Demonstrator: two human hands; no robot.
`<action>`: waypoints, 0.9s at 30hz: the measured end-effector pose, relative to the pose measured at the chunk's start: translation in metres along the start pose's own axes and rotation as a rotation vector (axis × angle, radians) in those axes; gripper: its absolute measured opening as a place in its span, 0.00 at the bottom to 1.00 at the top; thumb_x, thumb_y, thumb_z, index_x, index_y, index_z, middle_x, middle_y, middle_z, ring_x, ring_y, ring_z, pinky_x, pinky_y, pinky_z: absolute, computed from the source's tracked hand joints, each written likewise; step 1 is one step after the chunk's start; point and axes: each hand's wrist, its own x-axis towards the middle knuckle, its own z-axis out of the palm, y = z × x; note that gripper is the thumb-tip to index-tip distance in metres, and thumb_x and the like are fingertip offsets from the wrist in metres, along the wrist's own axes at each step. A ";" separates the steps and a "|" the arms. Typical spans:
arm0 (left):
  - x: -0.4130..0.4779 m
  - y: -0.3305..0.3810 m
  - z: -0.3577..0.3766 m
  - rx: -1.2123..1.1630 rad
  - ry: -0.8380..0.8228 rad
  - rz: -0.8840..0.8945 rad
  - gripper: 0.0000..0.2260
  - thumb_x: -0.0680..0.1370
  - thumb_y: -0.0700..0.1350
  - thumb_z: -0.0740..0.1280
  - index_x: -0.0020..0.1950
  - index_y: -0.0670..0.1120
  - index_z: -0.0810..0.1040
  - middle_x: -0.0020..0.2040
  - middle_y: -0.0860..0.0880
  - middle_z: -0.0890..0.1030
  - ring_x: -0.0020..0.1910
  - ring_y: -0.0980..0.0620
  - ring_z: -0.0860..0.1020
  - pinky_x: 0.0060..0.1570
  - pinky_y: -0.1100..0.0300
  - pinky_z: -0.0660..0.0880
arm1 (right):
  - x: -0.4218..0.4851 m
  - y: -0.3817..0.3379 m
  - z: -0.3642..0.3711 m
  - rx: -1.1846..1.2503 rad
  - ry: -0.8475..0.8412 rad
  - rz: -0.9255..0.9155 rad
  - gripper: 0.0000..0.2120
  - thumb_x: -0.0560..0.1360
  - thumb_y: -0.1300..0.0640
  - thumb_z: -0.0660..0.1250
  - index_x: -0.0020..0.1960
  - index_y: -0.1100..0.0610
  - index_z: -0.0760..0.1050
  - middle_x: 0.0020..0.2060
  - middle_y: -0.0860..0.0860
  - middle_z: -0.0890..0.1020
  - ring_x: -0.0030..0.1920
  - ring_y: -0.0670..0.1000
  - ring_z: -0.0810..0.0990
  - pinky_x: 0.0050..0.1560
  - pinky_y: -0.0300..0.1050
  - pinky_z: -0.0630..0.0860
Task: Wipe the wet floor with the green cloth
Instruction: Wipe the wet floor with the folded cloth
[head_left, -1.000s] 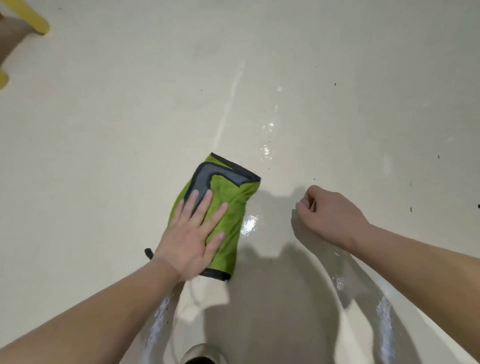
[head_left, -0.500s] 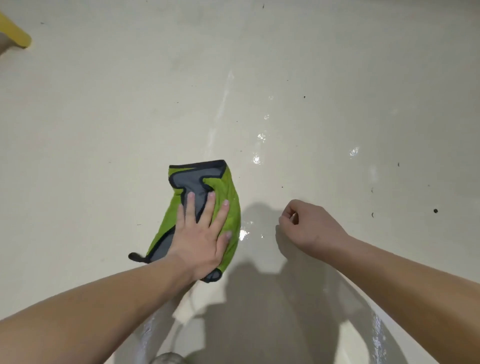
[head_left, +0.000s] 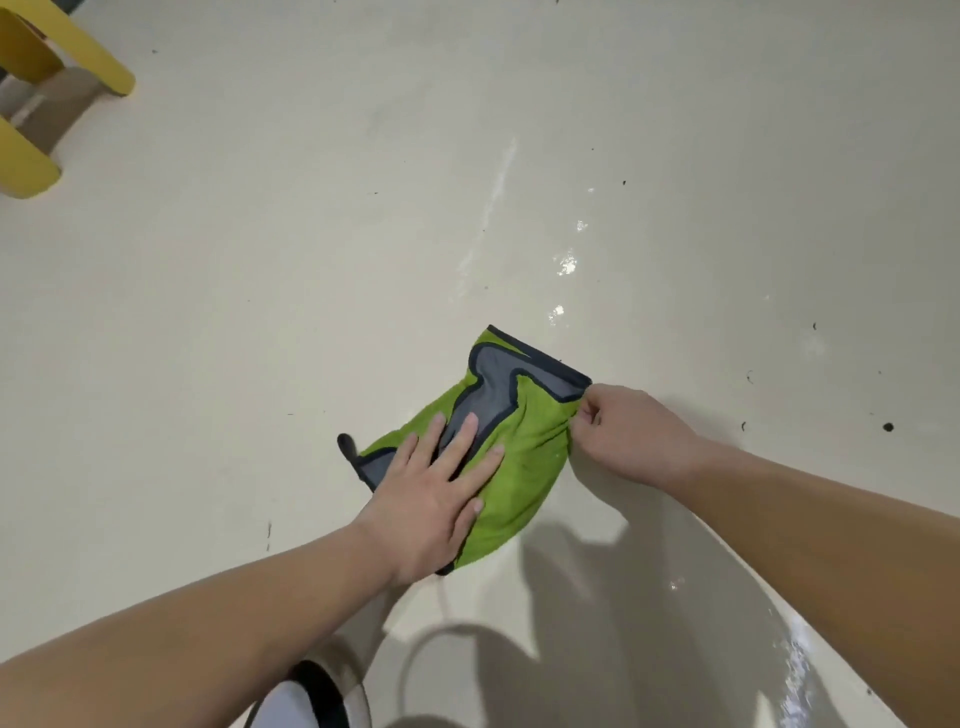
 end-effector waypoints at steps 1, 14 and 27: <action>-0.006 0.002 -0.004 -0.020 -0.029 -0.025 0.29 0.83 0.59 0.44 0.85 0.57 0.48 0.86 0.46 0.43 0.84 0.35 0.46 0.80 0.38 0.54 | 0.005 -0.003 -0.002 -0.048 -0.098 -0.002 0.08 0.76 0.52 0.60 0.40 0.53 0.71 0.38 0.48 0.80 0.40 0.55 0.79 0.44 0.52 0.79; -0.048 0.039 -0.120 -0.103 -0.150 -0.148 0.24 0.84 0.53 0.61 0.79 0.50 0.65 0.82 0.47 0.57 0.77 0.45 0.63 0.72 0.51 0.68 | 0.003 -0.090 -0.009 -0.465 -0.336 -0.169 0.17 0.77 0.52 0.61 0.64 0.54 0.74 0.52 0.52 0.78 0.49 0.59 0.79 0.53 0.51 0.78; 0.042 0.005 -0.012 -0.042 -0.045 0.240 0.34 0.84 0.64 0.56 0.85 0.57 0.45 0.81 0.40 0.28 0.78 0.36 0.25 0.78 0.36 0.32 | 0.046 -0.061 0.008 -0.022 0.267 0.149 0.07 0.78 0.54 0.58 0.53 0.48 0.74 0.50 0.50 0.81 0.48 0.56 0.77 0.43 0.47 0.72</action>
